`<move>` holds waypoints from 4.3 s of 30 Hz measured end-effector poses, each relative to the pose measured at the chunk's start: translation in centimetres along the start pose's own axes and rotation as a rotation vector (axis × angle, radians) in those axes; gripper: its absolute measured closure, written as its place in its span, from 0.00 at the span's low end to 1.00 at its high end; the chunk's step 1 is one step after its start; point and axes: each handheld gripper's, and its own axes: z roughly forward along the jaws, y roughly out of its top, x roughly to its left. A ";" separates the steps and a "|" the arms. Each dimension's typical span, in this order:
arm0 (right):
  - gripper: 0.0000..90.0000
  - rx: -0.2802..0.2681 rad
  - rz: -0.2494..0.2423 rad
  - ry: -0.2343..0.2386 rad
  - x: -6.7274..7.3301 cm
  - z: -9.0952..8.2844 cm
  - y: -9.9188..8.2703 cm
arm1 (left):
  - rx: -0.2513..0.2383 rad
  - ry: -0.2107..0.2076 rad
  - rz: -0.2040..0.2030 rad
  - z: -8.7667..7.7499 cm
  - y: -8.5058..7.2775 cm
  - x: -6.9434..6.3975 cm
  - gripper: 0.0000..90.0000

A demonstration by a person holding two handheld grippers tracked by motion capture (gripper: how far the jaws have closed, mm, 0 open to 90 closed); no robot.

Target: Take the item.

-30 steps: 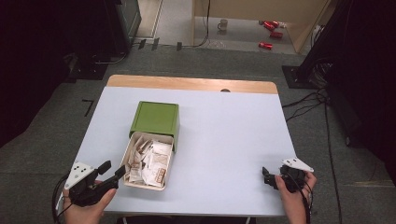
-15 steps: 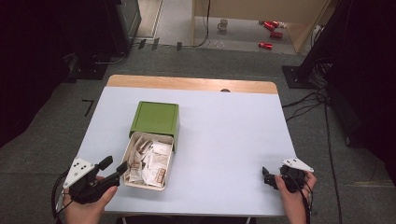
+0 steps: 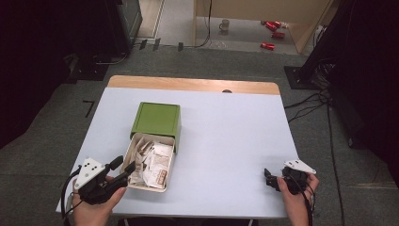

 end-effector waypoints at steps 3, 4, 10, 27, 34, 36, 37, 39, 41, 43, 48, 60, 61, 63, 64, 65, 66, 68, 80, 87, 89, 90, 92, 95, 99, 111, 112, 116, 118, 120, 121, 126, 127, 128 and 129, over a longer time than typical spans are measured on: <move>0.05 -0.001 -0.002 0.001 0.0 0.0 0.0 | 0.025 -0.001 0.026 0.4 -0.3 -0.8 0.61; 0.05 0.000 0.000 0.000 0.0 0.0 0.0 | 0.035 0.004 0.032 0.6 -0.5 -1.1 0.61; 0.05 -0.002 -0.002 0.001 0.0 0.0 0.0 | 0.089 0.030 0.038 1.9 -2.1 -1.8 0.62; 0.05 -0.001 0.001 0.000 0.0 0.0 0.0 | 0.134 0.164 0.118 3.6 -4.0 -2.3 0.64; 0.05 -0.001 0.001 0.000 0.0 0.0 0.0 | 0.124 0.139 0.132 3.1 -4.0 -1.9 0.82; 0.05 -0.001 0.001 0.000 0.0 0.0 0.0 | 0.119 0.137 0.133 3.0 -3.9 -1.8 0.83; 0.05 -0.001 0.001 0.000 0.0 0.0 0.0 | 0.106 0.132 0.125 2.8 -3.8 -1.6 0.86; 0.05 -0.001 0.001 0.000 0.0 0.0 0.0 | 0.101 0.132 0.121 2.6 -3.8 -1.5 0.87; 0.05 -0.001 0.001 0.000 0.0 0.0 0.0 | 0.095 0.135 0.114 2.5 -3.7 -1.2 0.89; 0.05 -0.001 0.001 0.000 0.0 0.0 0.0 | 0.099 0.136 0.114 2.5 -3.8 -1.0 0.89; 0.05 -0.001 0.001 0.000 0.0 0.0 0.0 | 0.101 0.135 0.126 2.6 -3.9 -1.1 0.93; 0.05 -0.001 0.001 0.000 0.0 0.0 0.0 | 0.027 0.100 0.130 1.2 -2.6 -1.1 1.00; 0.05 -0.001 0.001 0.000 0.0 0.0 0.0 | 0.027 0.100 0.130 1.2 -2.6 -1.1 1.00; 0.05 -0.001 0.001 0.000 0.0 0.0 0.0 | 0.017 0.091 0.129 1.0 -2.3 -1.2 1.00; 0.05 -0.001 0.001 0.000 0.0 0.0 0.0 | 0.014 0.087 0.132 0.9 -2.2 -1.2 1.00; 0.05 -0.001 0.001 0.000 0.0 0.0 0.0 | 0.007 0.077 0.133 0.8 -1.9 -1.2 1.00; 0.05 -0.001 0.000 0.000 0.0 0.0 0.0 | 0.007 0.077 0.133 0.8 -1.9 -1.2 1.00; 0.05 -0.001 0.000 0.000 0.0 0.0 0.0 | -0.004 0.067 0.132 0.6 -1.6 -1.3 1.00; 0.05 0.000 0.002 0.001 0.0 0.0 0.0 | -0.049 0.039 0.112 -0.2 0.0 -1.0 1.00; 0.05 0.001 0.002 0.002 0.0 0.0 0.0 | -0.072 0.039 0.117 -0.4 1.2 -0.7 1.00; 0.05 0.000 0.002 0.002 0.0 0.0 0.0 | -0.078 0.038 0.116 -0.4 1.6 -0.6 1.00; 0.05 0.000 0.002 0.002 0.0 0.0 0.0 | -0.082 0.038 0.115 -0.3 1.8 -0.6 1.00; 0.05 0.000 0.002 0.002 0.0 0.0 0.0 | -0.089 0.038 0.114 -0.1 2.3 -0.4 1.00; 0.05 0.000 0.002 0.002 0.0 0.0 0.0 | -0.091 0.036 0.113 0.1 2.6 -0.2 1.00; 0.05 0.000 0.002 0.002 0.0 0.0 0.0 | -0.100 0.037 0.110 0.3 3.1 0.2 1.00; 0.05 -0.001 0.002 0.001 0.0 0.0 0.0 | -0.143 0.047 0.112 -0.5 3.5 1.1 1.00; 0.05 -0.001 0.002 0.001 0.0 0.0 0.0 | -0.143 0.047 0.112 -0.5 3.5 1.1 1.00; 0.05 0.000 0.002 0.001 0.0 0.0 0.0 | -0.157 0.051 0.105 -0.8 3.7 1.6 1.00; 0.05 0.000 0.001 0.001 0.0 0.0 0.0 | -0.166 0.058 0.099 -1.0 3.7 1.9 1.00; 0.05 -0.001 0.002 0.001 0.0 0.0 0.0 | -0.171 0.064 0.095 -1.2 3.8 2.2 1.00; 0.05 0.000 0.001 0.001 0.0 0.0 0.0 | -0.176 0.069 0.090 -1.3 3.8 2.4 1.00; 0.05 0.000 0.002 0.001 0.0 0.0 0.0 | -0.186 0.096 0.083 -1.8 3.8 3.2 1.00; 0.05 0.000 0.002 0.001 0.0 0.0 0.0 | -0.185 0.098 0.082 -1.8 3.8 3.4 1.00; 0.05 0.000 0.002 0.001 0.0 0.0 0.0 | -0.185 0.106 0.078 -1.8 3.8 3.7 1.00; 0.05 -0.001 0.001 0.000 0.0 0.0 0.0 | -0.183 0.116 0.076 -1.7 3.7 4.0 1.00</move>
